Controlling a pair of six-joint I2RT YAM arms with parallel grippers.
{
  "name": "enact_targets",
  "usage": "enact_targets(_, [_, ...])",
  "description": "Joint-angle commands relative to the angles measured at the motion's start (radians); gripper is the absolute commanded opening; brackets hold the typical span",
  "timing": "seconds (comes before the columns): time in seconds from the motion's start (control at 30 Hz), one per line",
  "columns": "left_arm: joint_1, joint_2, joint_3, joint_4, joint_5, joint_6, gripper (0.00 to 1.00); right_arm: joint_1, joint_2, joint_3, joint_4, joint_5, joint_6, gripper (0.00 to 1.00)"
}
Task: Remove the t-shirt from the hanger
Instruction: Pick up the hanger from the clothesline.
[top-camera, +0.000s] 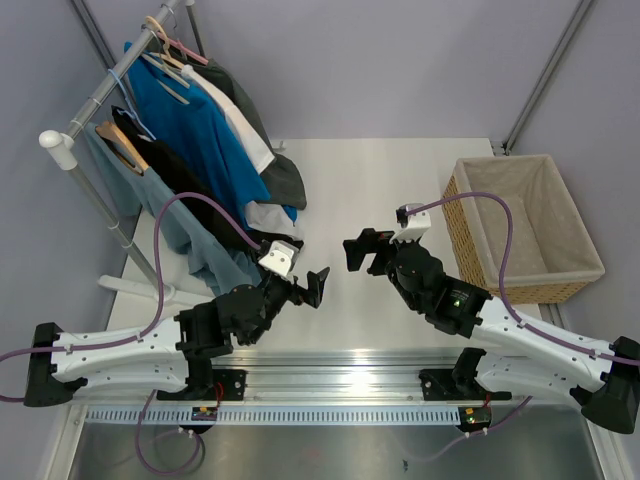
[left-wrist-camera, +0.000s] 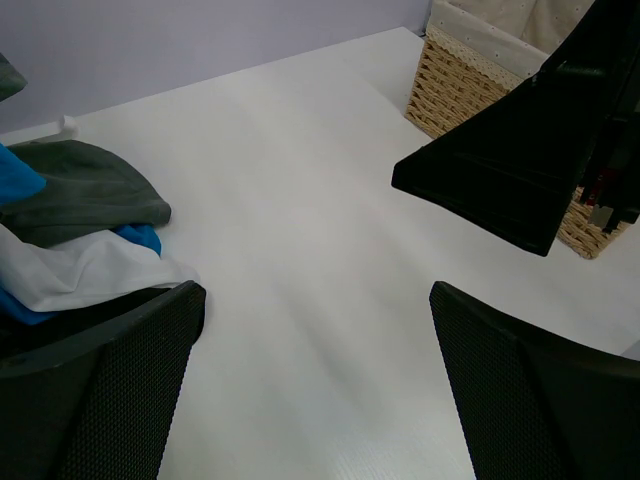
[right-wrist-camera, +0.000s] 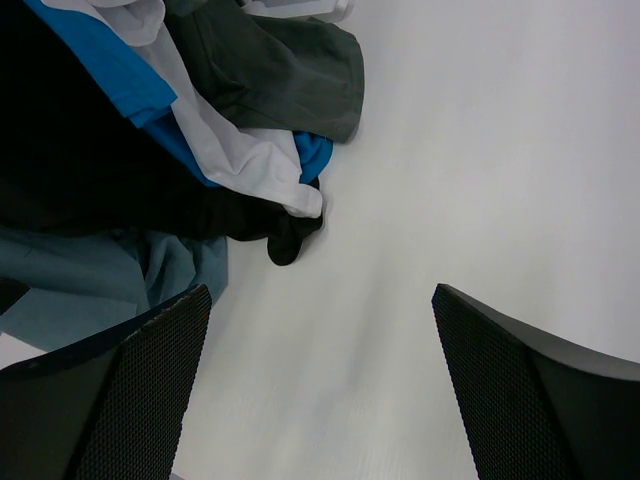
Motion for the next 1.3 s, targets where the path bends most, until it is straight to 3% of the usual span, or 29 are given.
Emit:
enact_targets(0.0, [-0.003, 0.001, 0.013, 0.038, -0.043, -0.003, 0.99, 0.006, -0.004, 0.016, 0.01, 0.043, 0.02, 0.99])
enact_targets(0.23, [-0.003, 0.079, 0.141, -0.109, -0.109, -0.042, 0.99, 0.007, 0.006, 0.028, 0.004, 0.036, 0.018, 1.0])
enact_targets(0.4, [-0.017, 0.069, 0.365, -0.432, -0.22, -0.105, 0.99, 0.007, 0.009, 0.042, -0.016, 0.003, 0.014, 1.0])
enact_targets(0.5, [-0.017, 0.026, 0.482, -0.537, -0.304, -0.159, 0.98, 0.007, 0.005, 0.043, -0.021, -0.006, 0.003, 1.0])
enact_targets(0.6, [-0.019, -0.04, 0.53, -0.543, -0.35, -0.156, 0.97, 0.009, 0.0, 0.042, -0.021, -0.024, 0.0, 0.99])
enact_targets(0.8, [-0.013, -0.001, 0.649, -0.539, -0.69, -0.011, 0.96, 0.007, 0.006, 0.048, -0.033, -0.02, -0.013, 0.99])
enact_targets(0.9, [0.036, 0.003, 0.662, -0.54, -0.746, 0.019, 0.93, 0.007, 0.017, 0.062, -0.056, -0.027, 0.003, 1.0])
enact_targets(1.13, [0.386, -0.006, 0.515, -0.545, -0.701, -0.061, 0.88, 0.007, 0.031, 0.074, -0.078, -0.038, 0.014, 0.99])
enact_targets(1.27, [0.441, -0.008, 0.525, -0.54, -0.663, -0.107, 0.8, 0.007, 0.04, 0.076, -0.078, -0.038, 0.014, 0.99])
